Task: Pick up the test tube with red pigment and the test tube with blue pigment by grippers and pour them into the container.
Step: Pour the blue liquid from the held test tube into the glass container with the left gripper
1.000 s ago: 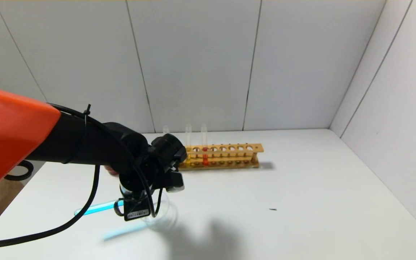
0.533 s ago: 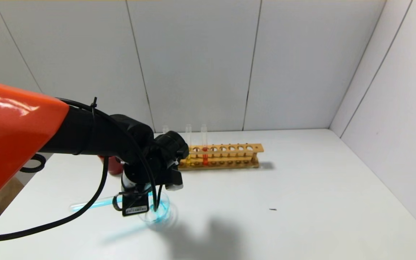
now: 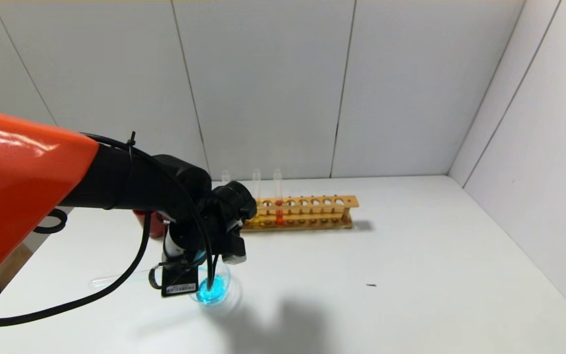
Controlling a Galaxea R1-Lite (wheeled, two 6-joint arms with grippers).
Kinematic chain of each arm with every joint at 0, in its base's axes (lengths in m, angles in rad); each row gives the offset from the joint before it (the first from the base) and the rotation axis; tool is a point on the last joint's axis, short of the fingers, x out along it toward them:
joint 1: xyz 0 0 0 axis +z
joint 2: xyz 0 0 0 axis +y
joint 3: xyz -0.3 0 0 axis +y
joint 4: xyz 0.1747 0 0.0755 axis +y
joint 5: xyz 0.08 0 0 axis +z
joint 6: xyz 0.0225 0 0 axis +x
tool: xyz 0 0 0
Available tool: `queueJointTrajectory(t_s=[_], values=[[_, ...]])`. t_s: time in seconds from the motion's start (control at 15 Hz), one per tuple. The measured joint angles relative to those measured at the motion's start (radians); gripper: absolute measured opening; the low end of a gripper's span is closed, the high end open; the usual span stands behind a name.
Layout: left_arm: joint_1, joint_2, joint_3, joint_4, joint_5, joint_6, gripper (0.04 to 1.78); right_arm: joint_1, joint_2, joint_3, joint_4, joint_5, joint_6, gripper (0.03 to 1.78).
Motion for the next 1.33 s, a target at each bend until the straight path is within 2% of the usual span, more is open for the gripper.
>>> queueJointTrajectory(t_s=[0.4, 0.87, 1.33], values=[[0.001, 0.019, -0.061, 0.108, 0.006, 0.001, 0.32, 0.0, 0.0, 0.0, 0.0, 0.0, 0.0, 1.71], [-0.005, 0.067, -0.138, 0.158, 0.008, -0.007, 0.32, 0.0, 0.0, 0.0, 0.0, 0.0, 0.0, 1.71], [-0.041, 0.136, -0.228, 0.269, 0.023, -0.015, 0.32, 0.0, 0.0, 0.0, 0.0, 0.0, -0.001, 1.71]])
